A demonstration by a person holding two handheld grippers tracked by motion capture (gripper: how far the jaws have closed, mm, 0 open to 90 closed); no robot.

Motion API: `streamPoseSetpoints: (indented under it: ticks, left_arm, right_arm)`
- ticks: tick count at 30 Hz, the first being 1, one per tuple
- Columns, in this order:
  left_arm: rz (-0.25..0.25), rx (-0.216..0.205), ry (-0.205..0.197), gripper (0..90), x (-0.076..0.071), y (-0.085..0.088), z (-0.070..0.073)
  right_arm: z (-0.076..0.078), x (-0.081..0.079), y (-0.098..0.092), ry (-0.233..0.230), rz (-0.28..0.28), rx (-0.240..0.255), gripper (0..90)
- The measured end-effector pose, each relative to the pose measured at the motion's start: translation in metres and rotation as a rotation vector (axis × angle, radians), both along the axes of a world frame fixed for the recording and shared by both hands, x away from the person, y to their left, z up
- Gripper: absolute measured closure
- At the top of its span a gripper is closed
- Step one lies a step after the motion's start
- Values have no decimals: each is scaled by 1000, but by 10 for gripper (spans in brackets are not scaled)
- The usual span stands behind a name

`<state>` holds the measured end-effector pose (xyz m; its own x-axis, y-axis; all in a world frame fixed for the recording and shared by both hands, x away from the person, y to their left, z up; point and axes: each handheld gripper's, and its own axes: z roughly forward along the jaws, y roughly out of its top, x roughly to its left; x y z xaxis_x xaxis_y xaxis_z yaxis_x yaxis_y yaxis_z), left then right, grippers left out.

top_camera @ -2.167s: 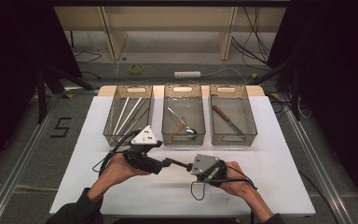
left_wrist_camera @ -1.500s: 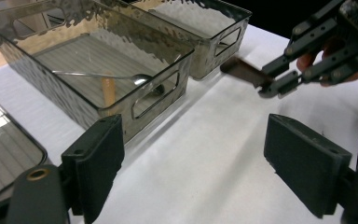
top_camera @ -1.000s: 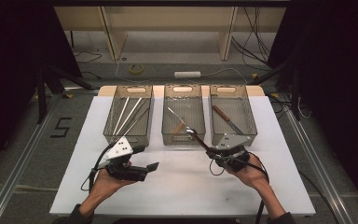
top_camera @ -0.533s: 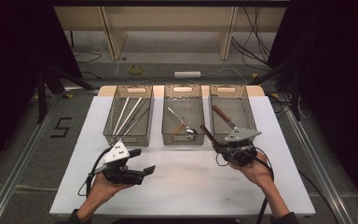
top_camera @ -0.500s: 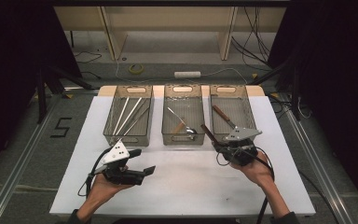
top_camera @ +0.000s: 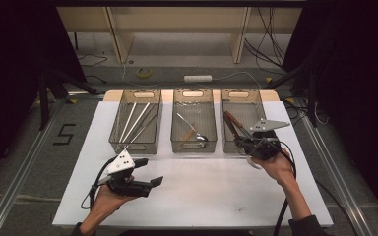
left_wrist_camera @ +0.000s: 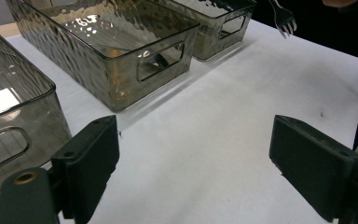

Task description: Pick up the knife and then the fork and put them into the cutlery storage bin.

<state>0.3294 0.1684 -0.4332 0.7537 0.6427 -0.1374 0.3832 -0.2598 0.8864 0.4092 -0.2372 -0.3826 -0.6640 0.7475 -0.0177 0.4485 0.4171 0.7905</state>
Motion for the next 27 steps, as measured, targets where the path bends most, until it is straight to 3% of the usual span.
streamPoseSetpoints:
  ticks: [4, 10, 27]
  left_arm:
    - [-6, 9, 1, 152, -1, 0, 0]
    - [-19, -13, 3, 142, -1, 1, 1]
    - [-9, -30, -14, 143, -2, 1, 2]
  right_arm:
    - [9, 11, 0, -5, -15, 8, 810]
    - [19, 28, 0, 3, -47, 7, 810]
    - [34, 67, 3, 24, -105, -13, 810]
